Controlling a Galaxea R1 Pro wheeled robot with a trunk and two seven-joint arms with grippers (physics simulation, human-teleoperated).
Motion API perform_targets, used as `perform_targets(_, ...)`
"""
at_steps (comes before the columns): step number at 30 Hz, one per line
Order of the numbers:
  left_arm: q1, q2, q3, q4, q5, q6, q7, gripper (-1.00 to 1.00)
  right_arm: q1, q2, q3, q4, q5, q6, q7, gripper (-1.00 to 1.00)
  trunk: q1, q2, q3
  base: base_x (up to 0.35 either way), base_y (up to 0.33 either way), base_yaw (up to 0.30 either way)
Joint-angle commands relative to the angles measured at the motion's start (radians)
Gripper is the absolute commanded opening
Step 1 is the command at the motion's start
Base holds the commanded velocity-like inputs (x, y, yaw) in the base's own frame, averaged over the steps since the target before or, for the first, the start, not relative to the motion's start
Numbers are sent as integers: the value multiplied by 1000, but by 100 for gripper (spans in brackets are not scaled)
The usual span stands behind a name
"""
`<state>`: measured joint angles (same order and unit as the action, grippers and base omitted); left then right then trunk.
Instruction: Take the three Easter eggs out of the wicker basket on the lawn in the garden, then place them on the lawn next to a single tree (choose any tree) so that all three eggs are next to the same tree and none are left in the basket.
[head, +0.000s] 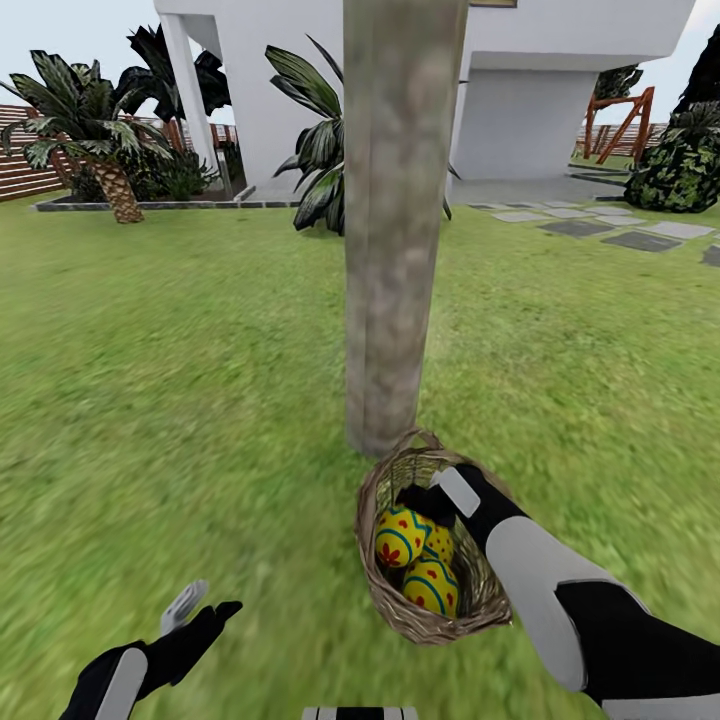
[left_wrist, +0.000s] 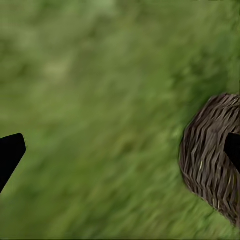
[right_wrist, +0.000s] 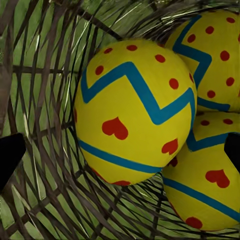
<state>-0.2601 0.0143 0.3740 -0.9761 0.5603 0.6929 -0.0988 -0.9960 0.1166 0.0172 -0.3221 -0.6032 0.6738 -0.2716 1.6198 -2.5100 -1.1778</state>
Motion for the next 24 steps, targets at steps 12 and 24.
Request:
perform_targets(12, 4, -4, 1, 7, 0, 14, -3, 100, -1, 0, 2, -2, -10, -2, -9, 100, 1, -1, -9, 80, 0, 0)
perform_targets(24, 3, -5, -1, 4, 0, 17, -2, 100, -1, 0, 2, -2, -10, -2, -9, 100, 6, -4, -55, 1, 0, 0)
